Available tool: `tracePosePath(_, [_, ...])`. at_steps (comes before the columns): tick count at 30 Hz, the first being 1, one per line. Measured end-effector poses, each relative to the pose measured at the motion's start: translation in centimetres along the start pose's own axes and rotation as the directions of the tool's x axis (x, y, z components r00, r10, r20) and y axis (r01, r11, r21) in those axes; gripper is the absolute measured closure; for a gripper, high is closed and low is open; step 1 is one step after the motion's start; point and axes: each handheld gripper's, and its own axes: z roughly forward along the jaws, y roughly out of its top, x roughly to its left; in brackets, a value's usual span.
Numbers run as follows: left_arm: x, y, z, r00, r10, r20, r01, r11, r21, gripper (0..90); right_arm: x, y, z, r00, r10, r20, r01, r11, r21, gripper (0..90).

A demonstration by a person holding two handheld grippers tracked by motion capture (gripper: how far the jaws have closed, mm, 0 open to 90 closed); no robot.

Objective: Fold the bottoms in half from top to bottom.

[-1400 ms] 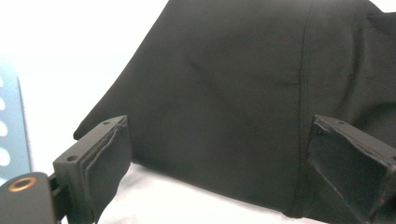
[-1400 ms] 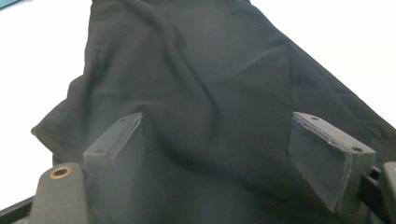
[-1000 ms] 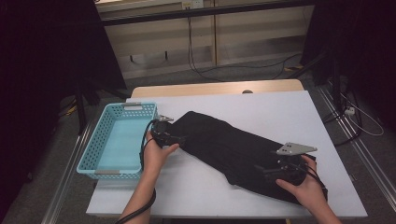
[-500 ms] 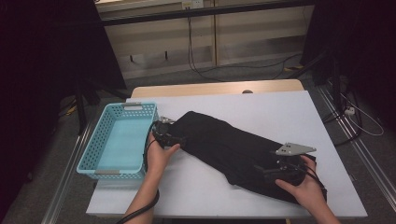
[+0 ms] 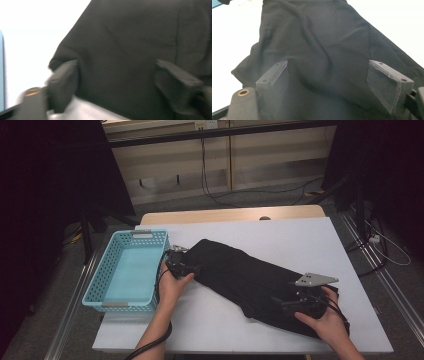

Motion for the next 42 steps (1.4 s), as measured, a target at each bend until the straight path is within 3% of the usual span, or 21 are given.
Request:
tracePosePath(1, [0.0, 0.0, 0.0, 0.9999, -0.006, 0.009, 0.006, 1.0000, 0.004, 29.2, -0.1, 0.0, 0.0, 1.0000, 0.001, 0.000, -0.001, 1.000, -0.001, 18.7])
tracePosePath(8, [-0.1, 0.5, -0.1, 0.9999, -0.013, 0.002, 0.013, 0.9997, 0.019, 46.5, -0.4, -0.2, -0.1, 0.9999, 0.010, 0.007, -0.010, 1.000, 0.004, 18.6])
tracePosePath(10, [0.0, 0.6, -0.1, 0.9995, -0.020, 0.024, 0.020, 0.9994, 0.027, 60.4, -0.4, -0.2, -0.2, 0.9999, 0.003, 0.011, -0.003, 1.000, 0.006, 18.6])
tracePosePath(13, [-0.1, 0.8, 0.0, 0.9995, -0.017, 0.026, 0.016, 0.9994, 0.032, 64.4, -0.1, -0.4, -0.5, 0.9999, -0.001, 0.011, 0.001, 1.000, 0.002, 18.6])
tracePosePath(14, [-0.1, 0.8, 0.0, 0.9980, -0.034, 0.053, 0.032, 0.9990, 0.031, 71.7, 0.0, -0.4, -0.6, 0.9999, 0.000, 0.012, 0.000, 1.000, 0.000, 18.6])
tracePosePath(15, [-0.2, 0.8, 0.0, 0.9981, -0.035, 0.050, 0.034, 0.9991, 0.025, 75.7, 0.1, -0.5, -0.7, 0.9999, 0.001, 0.013, -0.001, 1.000, 0.000, 18.6])
tracePosePath(17, [-0.3, 0.9, 0.1, 0.9984, -0.026, 0.049, 0.025, 0.9993, 0.027, 77.1, 0.2, -0.5, -0.9, 0.9999, -0.001, 0.013, 0.001, 1.000, 0.000, 18.6])
tracePosePath(32, [0.2, 2.5, -2.0, 0.9944, -0.060, 0.087, 0.061, 0.9981, -0.013, 80.9, 0.1, -0.6, -1.4, 0.9999, 0.000, 0.017, 0.001, 1.000, -0.013, 18.3])
tracePosePath(38, [0.7, 2.9, -2.4, 0.9956, -0.067, 0.066, 0.068, 0.9975, -0.018, 81.2, 0.0, -0.6, -1.4, 0.9998, 0.004, 0.018, -0.004, 1.000, -0.014, 18.1])
tracePosePath(42, [1.3, 3.9, -3.4, 0.9988, -0.041, 0.027, 0.042, 0.9990, -0.016, 81.3, -0.1, -0.6, -1.5, 0.9998, 0.008, 0.017, -0.008, 1.000, -0.012, 18.1])
